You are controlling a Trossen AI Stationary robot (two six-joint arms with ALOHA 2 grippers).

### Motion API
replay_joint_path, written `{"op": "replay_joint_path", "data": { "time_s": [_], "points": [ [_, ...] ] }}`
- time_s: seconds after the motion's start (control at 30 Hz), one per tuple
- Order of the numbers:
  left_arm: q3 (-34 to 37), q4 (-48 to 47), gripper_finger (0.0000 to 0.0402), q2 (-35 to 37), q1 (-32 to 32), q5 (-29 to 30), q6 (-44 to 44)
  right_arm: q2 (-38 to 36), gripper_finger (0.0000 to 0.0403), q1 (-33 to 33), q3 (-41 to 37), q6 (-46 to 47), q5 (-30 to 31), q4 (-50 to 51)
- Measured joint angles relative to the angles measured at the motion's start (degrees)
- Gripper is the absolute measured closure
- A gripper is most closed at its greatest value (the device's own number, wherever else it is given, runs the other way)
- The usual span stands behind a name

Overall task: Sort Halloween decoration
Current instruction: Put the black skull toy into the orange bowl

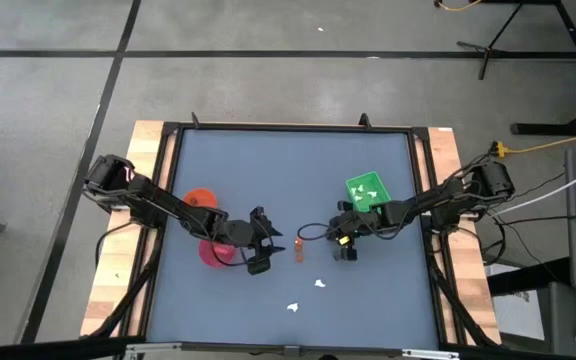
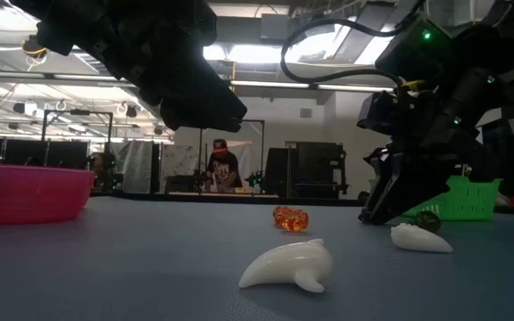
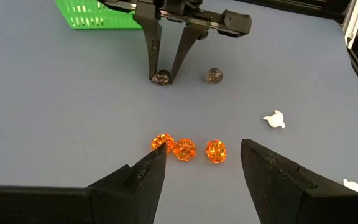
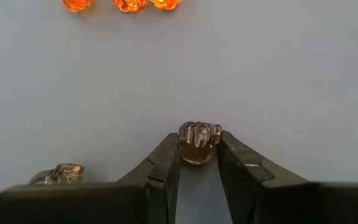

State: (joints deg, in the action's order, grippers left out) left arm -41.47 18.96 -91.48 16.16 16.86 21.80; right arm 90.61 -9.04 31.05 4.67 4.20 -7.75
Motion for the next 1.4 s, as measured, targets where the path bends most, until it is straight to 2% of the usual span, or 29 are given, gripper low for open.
{"op": "replay_joint_path", "data": {
  "time_s": [0.7, 0.87, 1.2, 1.4],
  "points": [
    [0.00, 1.98, 0.0210, 0.00, -0.02, 2.05, -1.64, 0.20, 0.0309, 0.11, 6.23, -0.12, -1.79, 0.39],
    [0.00, 6.93, 0.0210, 0.00, -0.02, 2.05, -11.50, 0.17, 0.0308, 0.09, 8.70, -0.44, -1.59, 0.26],
    [0.00, 10.28, 0.0210, 0.00, -0.02, 1.55, -41.42, 0.09, 0.0308, 0.07, 15.05, -0.40, -0.24, 0.19],
    [0.00, 10.27, 0.0210, 0.00, -0.02, 1.66, -51.17, 0.09, 0.0308, 0.07, 19.14, 4.13, -0.38, 0.11]
  ]
}}
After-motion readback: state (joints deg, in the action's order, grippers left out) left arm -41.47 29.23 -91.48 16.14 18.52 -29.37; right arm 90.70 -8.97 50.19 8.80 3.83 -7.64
